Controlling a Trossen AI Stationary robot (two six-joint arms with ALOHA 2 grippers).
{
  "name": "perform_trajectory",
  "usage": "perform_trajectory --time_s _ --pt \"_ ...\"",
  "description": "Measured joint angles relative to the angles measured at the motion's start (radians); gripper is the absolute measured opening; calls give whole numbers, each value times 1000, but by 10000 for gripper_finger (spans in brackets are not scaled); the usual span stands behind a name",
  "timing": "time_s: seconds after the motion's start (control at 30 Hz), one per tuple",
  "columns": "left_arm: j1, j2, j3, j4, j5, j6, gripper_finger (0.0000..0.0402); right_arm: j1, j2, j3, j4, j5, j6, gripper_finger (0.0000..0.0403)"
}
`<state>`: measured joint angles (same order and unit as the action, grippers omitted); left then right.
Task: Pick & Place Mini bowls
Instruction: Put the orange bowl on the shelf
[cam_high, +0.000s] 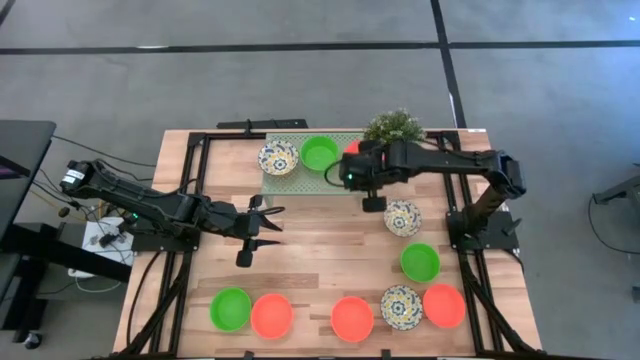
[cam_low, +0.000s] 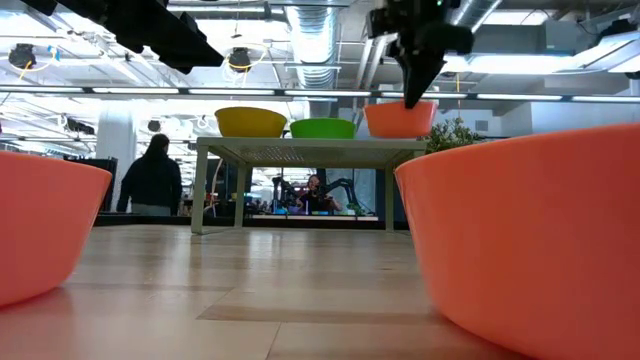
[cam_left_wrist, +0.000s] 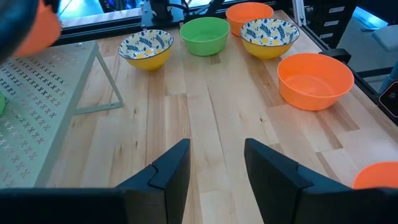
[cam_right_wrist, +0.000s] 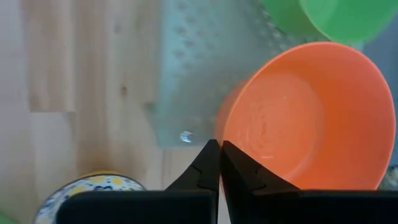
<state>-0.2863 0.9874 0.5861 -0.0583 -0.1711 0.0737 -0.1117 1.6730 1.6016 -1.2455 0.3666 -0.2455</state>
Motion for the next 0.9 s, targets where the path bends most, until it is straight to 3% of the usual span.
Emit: perform_trajectory --time_s 0.13,0.37,0.9 --pt "0 0 0 0 0 0 153 -55 0 0 8 -4 0 1" --pt "0 0 0 0 0 0 153 -101 0 -2 75 -133 -70 1" --pt "0 0 0 0 0 0 153 -101 0 -3 115 -138 -79 1"
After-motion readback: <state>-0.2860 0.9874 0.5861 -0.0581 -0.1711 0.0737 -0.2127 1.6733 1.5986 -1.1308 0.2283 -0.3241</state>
